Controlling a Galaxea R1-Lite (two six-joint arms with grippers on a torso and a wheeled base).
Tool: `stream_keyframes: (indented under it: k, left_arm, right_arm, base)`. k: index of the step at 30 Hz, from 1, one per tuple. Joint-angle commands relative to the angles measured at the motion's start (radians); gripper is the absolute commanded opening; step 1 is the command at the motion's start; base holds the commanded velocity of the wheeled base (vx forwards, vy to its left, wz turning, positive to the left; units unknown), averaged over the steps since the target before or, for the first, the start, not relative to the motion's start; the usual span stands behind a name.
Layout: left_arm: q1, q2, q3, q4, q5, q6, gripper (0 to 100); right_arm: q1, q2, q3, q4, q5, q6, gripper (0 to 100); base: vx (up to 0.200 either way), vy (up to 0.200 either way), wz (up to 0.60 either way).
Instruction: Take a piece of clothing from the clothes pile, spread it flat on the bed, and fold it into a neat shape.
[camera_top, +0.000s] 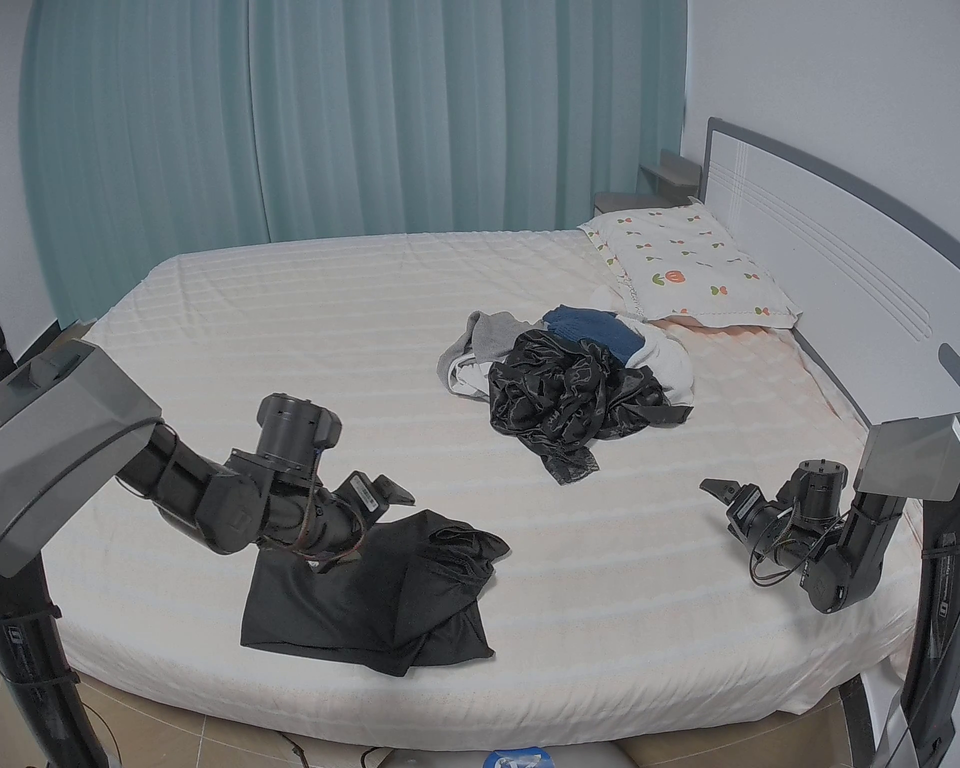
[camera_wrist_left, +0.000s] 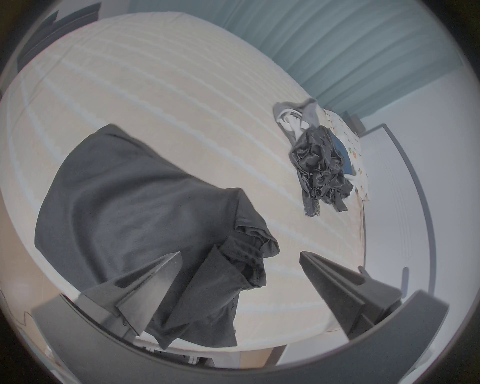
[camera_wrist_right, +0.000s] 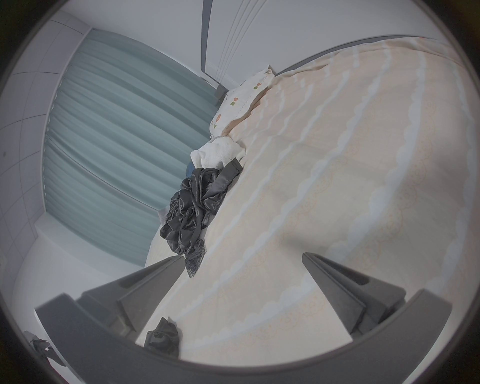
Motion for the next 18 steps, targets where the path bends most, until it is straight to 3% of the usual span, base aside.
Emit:
stream_keyframes:
  k: [1,7,10,18]
  left_arm:
    - [0.093,-0.022,0.13,-0.122,-0.046,-0.047,100]
    - [0.146,-0.025,0.177,-0.183,-0.085,-0.051,100]
    - [0.172,-0.027,0.2,-0.19,-0.1,-0.051,100]
    - [0.196,-0.036,0.246,-0.21,-0.128,-0.052,100]
  right_arm:
    - [0.019,0.0,0.017,-0.003,-0.005,-0.004,100]
    - [0.022,-0.003,0.024,-0.003,-0.011,-0.046,100]
    - [0.047,-0.038,0.034,0.002,-0.059,-0.093,100]
    - [0.191,-0.087,0.054,0.032,-0.122,-0.174,100]
  base:
    - [0.0,0.2,0.0]
    - [0.0,0.2,0.0]
    - [0.0,0.2,0.0]
    - [0.0,0.2,0.0]
